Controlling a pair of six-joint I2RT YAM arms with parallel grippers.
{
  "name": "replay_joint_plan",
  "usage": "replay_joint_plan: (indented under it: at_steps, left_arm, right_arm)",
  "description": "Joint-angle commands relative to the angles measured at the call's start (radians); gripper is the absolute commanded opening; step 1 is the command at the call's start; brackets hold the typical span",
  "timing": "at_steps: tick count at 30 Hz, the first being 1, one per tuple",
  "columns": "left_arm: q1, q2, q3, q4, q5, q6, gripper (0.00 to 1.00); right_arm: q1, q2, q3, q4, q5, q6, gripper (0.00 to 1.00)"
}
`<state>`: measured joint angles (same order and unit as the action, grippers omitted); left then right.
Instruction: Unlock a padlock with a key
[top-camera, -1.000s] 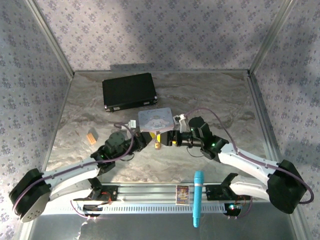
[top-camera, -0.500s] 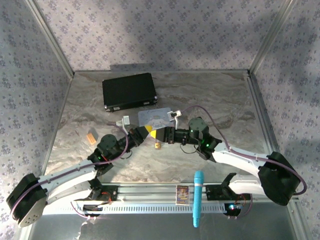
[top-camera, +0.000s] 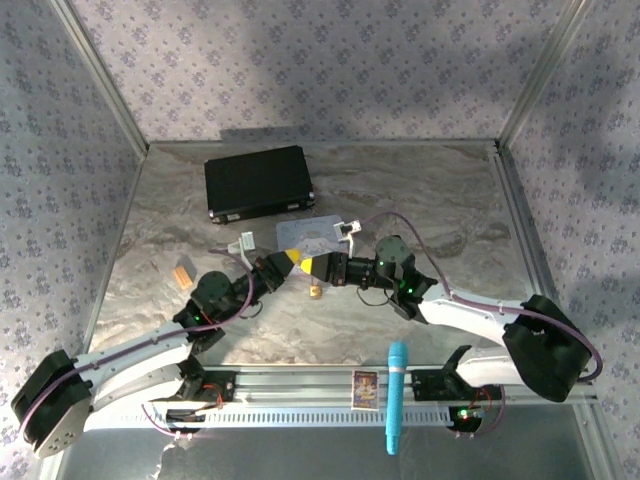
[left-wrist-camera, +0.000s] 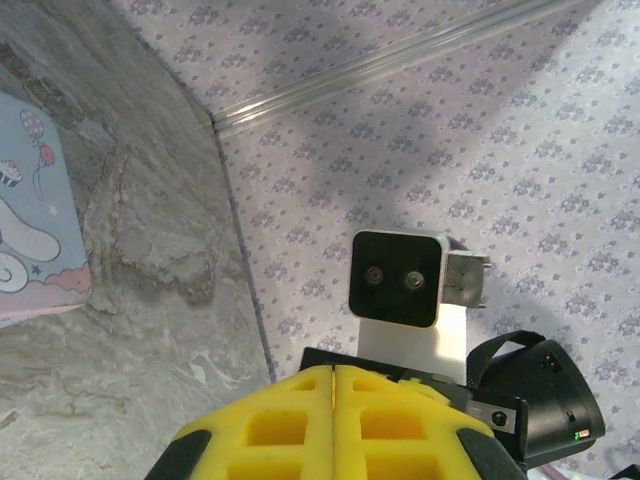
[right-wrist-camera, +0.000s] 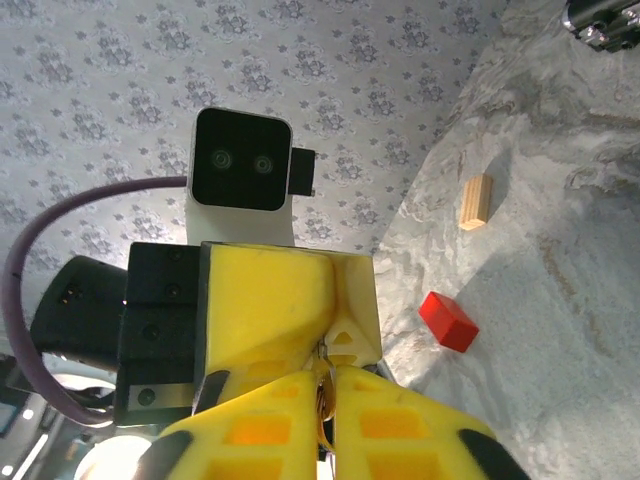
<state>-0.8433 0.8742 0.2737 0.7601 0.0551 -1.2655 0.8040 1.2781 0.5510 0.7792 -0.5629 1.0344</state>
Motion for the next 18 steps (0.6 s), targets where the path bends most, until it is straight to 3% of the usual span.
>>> replay_joint_plan:
  at_steps: [1,8,18]
  left_arm:
    - [0.003,-0.017,-0.011,0.017,-0.005,0.0,0.0]
    - [0.003,-0.013,-0.037,0.028,-0.014,-0.027,0.0]
    - [0.003,-0.029,-0.05,0.019,-0.028,-0.029,0.0]
  right_arm:
    - [0.0,0.001,-0.013,0.064,0.017,0.004,0.05]
    - [0.009,0.032,0.012,0.068,0.002,0.007,0.16]
    - [0.02,0.077,0.033,0.114,0.005,0.025,0.16]
